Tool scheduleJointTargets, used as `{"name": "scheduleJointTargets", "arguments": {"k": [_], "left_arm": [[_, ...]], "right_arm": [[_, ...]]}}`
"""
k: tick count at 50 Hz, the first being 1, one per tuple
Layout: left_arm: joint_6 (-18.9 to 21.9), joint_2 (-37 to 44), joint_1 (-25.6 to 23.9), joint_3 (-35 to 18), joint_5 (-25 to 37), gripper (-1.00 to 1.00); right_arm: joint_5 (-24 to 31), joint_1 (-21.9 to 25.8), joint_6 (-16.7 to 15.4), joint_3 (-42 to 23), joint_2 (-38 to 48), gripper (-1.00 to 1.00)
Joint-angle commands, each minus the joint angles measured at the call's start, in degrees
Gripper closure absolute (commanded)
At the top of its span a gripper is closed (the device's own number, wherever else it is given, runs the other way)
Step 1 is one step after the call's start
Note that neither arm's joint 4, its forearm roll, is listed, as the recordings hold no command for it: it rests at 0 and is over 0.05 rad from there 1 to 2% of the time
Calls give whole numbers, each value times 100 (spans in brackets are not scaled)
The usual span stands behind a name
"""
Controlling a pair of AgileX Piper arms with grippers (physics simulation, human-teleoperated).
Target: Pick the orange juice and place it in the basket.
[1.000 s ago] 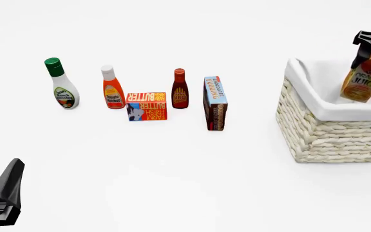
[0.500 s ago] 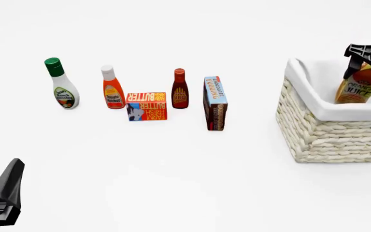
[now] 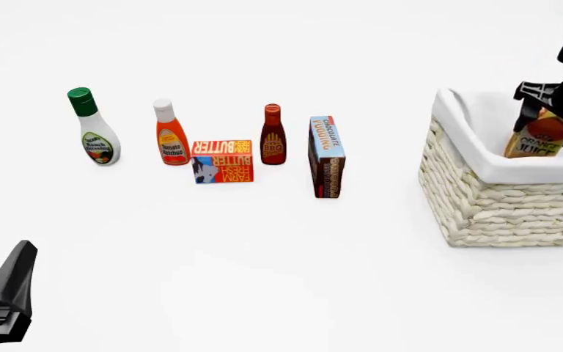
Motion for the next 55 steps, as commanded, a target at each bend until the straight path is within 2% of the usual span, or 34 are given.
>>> {"name": "scheduleJointTargets", "arguments": {"k": [1, 6, 7, 40, 55], "left_arm": [[1, 0, 0, 0, 0, -100], [0, 0, 0, 0, -1, -100], [1, 0, -1, 0, 0, -100], [-1, 0, -1, 0, 0, -100], [1, 0, -1, 0, 0, -100]], "right_arm": [[-80, -21, 72, 69, -16, 100], [-49, 17, 40, 19, 16, 100], [-39, 81, 90, -5, 39, -100], [241, 83, 25, -305, -66, -100], [553, 155, 17, -698, -183, -100]]}}
